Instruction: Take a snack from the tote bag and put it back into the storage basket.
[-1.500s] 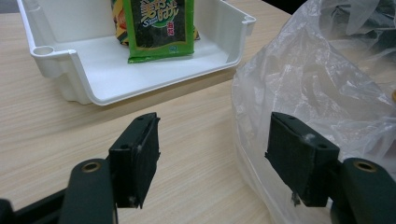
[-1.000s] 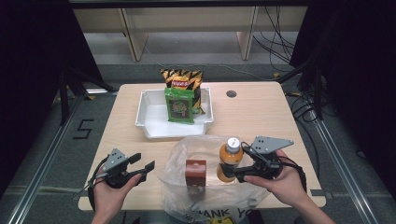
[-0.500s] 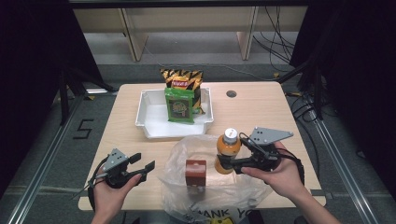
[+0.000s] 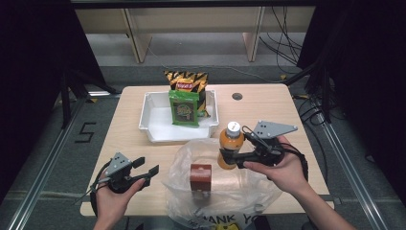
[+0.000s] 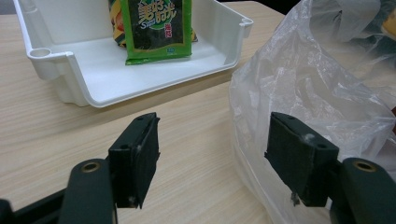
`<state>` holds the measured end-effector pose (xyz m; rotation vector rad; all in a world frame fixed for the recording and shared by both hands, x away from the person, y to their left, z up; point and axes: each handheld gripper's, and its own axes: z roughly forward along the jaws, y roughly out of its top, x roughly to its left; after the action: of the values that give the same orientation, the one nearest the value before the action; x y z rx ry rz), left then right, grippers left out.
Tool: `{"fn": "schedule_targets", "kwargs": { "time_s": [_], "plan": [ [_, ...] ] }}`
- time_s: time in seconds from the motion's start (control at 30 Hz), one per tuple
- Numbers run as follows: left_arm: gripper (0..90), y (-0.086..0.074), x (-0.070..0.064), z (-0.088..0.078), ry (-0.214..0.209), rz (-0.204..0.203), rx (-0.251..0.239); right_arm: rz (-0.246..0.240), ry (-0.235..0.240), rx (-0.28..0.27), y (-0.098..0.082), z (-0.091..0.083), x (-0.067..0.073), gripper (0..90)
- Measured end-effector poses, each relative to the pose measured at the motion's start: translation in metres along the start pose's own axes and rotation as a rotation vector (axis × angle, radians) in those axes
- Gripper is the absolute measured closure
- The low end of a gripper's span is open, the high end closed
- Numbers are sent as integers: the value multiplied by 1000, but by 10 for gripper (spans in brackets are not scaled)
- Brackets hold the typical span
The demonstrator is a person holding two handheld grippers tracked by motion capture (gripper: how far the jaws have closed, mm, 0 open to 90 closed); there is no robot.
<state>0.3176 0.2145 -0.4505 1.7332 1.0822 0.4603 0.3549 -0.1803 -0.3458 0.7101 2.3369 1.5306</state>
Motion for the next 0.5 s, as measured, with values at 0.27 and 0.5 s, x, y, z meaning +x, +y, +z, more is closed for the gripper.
{"fn": "schedule_targets", "kwargs": {
  "time_s": [0.27, 0.5],
  "plan": [
    [337, 0, 0, 1, 0, -10, 1, -15, -15, -29, 12, 5, -8, 344],
    [337, 0, 0, 0, -2, -3, 2, -18, -16, -30, 22, 10, -11, 344]
  ]
}}
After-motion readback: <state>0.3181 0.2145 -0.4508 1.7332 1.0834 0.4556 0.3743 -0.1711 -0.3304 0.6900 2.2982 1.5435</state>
